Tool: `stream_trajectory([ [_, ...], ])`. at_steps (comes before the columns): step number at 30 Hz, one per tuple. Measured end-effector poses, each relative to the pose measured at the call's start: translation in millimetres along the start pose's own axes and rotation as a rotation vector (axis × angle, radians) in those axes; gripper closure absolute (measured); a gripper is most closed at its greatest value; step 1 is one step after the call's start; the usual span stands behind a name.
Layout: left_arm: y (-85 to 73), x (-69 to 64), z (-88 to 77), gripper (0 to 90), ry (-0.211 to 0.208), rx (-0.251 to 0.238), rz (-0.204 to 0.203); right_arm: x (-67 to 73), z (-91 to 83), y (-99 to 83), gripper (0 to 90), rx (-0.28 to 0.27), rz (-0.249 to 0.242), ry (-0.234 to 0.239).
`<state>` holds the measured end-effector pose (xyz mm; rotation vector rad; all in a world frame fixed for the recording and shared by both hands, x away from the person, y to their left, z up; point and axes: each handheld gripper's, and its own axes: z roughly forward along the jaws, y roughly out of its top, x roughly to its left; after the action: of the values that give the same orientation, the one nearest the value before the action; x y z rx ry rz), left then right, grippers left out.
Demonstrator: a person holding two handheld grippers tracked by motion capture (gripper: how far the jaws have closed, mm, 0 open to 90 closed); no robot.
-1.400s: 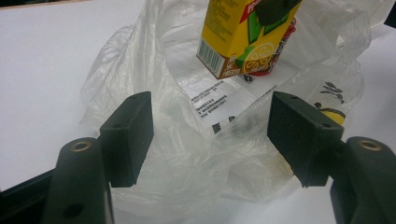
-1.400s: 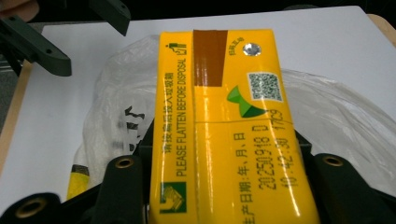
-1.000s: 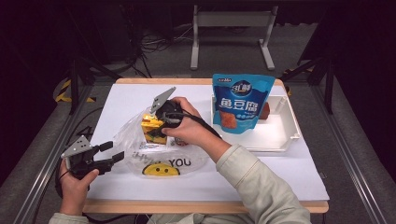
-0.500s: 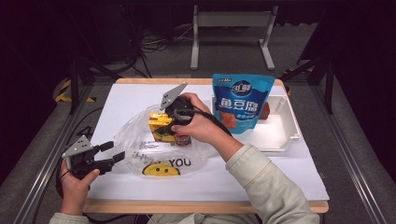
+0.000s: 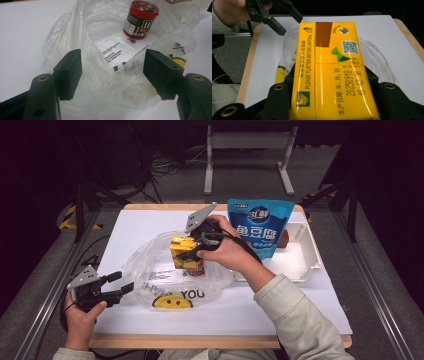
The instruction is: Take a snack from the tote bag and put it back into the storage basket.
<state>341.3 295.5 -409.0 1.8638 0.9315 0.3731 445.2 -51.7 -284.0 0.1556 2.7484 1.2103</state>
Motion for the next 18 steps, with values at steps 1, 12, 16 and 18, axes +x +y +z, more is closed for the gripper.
stream_trajectory([
  [1,0.0,0.0,0.0,32.3,0.000,0.000,0.000,-0.5,-2.7,-1.3,50.6,0.001,0.002,-0.002],
  [12,0.1,-0.4,0.5,32.2,0.001,0.001,0.000,-6.3,-29.9,-12.4,50.5,0.000,0.009,-0.035],
  [16,0.0,-0.2,0.5,32.2,0.001,0.001,-0.002,-8.0,-38.1,-16.8,50.6,0.004,0.021,-0.041],
  [18,0.0,-0.2,0.6,32.2,0.001,0.001,-0.004,-8.5,-41.1,-18.7,50.6,0.006,0.022,-0.046],
])
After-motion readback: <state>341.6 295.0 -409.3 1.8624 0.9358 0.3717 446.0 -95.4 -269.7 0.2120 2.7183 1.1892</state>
